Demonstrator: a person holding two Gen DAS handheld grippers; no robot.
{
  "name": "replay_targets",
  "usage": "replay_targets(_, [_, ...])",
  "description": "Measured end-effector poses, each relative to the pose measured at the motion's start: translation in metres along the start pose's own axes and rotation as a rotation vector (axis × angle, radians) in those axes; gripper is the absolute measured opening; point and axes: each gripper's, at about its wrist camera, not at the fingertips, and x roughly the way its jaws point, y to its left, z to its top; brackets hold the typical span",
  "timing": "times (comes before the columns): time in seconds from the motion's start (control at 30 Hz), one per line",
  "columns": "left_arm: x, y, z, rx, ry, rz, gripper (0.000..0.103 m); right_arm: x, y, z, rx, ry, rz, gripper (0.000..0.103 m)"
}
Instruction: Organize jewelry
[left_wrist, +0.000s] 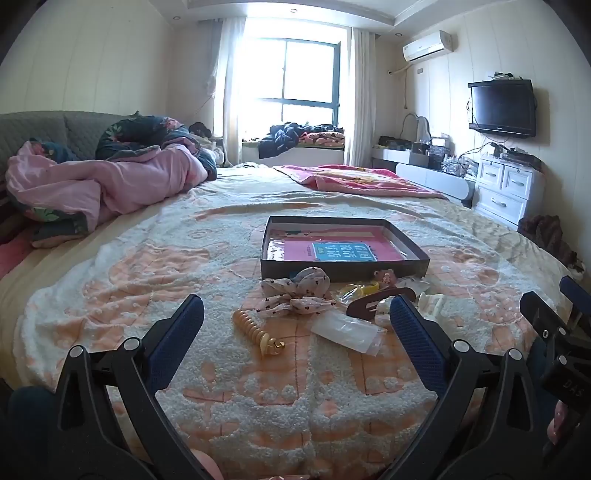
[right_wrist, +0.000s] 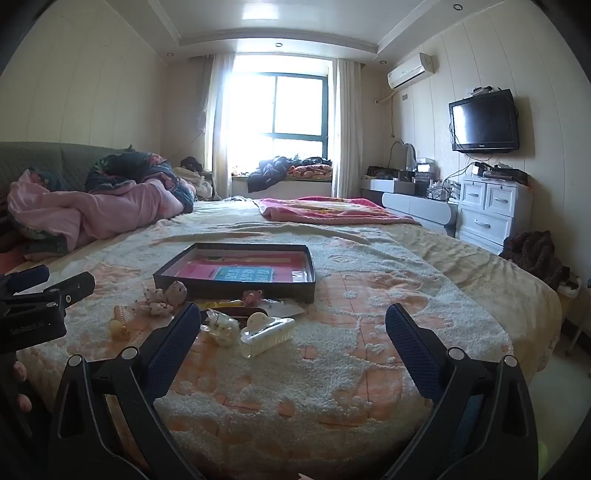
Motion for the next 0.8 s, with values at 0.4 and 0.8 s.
replay_targets(0.4, [-0.0002,-0.0001,0.0,0.002,0.001,0.0,0.093,-0.0004,-0.0005,0.0002,0.0,0.002,0.0,0.097])
replay_targets(0.8, [-0.0002,-0.0003,0.0,0.002,0.002,0.001,0.093,-0.0003,-0.0006,0.0004,0.001,0.005,0.0,0.097])
